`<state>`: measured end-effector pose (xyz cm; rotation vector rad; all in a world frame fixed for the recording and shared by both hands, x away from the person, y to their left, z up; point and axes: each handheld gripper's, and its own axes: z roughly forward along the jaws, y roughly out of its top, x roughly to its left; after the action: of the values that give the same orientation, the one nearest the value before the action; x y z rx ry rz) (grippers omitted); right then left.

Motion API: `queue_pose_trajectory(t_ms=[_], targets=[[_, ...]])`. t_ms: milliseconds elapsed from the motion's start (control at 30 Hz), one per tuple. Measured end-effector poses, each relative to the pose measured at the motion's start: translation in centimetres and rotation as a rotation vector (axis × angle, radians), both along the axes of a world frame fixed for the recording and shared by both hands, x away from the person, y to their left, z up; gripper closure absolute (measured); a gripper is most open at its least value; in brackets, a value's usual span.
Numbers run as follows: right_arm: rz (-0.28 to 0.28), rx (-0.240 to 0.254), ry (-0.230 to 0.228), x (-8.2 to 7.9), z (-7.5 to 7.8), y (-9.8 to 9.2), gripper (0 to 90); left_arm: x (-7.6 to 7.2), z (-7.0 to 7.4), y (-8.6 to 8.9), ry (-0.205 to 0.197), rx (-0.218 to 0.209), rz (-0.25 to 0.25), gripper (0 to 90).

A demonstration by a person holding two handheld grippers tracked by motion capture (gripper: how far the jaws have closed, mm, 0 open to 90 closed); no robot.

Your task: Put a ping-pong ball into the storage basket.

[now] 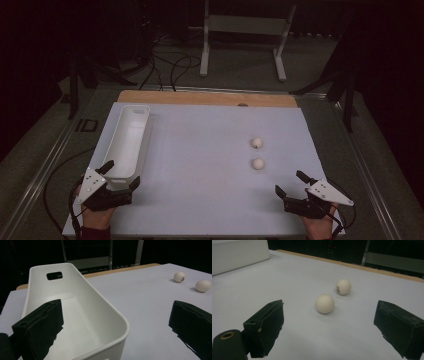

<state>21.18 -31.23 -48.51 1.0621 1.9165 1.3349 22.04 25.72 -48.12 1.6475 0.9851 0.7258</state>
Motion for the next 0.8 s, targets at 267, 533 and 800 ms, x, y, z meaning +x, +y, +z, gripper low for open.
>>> queue_pose_trajectory(t_ms=[267, 533, 800], targets=[[0.017, 0.033, 0.002, 0.03, 0.05, -0.21, 8.6, -0.14, 0.05, -0.22, -0.011, 0.007, -0.003, 0.2], [0.014, 0.036, -0.003, -0.1, 0.15, -0.37, 8.6, -0.36, 0.15, -0.06, -0.028, -0.009, 0.018, 0.2], [0.005, 0.041, 0.014, 0.1, 0.91, -0.21, 8.7, -0.47, 0.12, 0.09, -0.031, -0.024, 0.033, 0.2]])
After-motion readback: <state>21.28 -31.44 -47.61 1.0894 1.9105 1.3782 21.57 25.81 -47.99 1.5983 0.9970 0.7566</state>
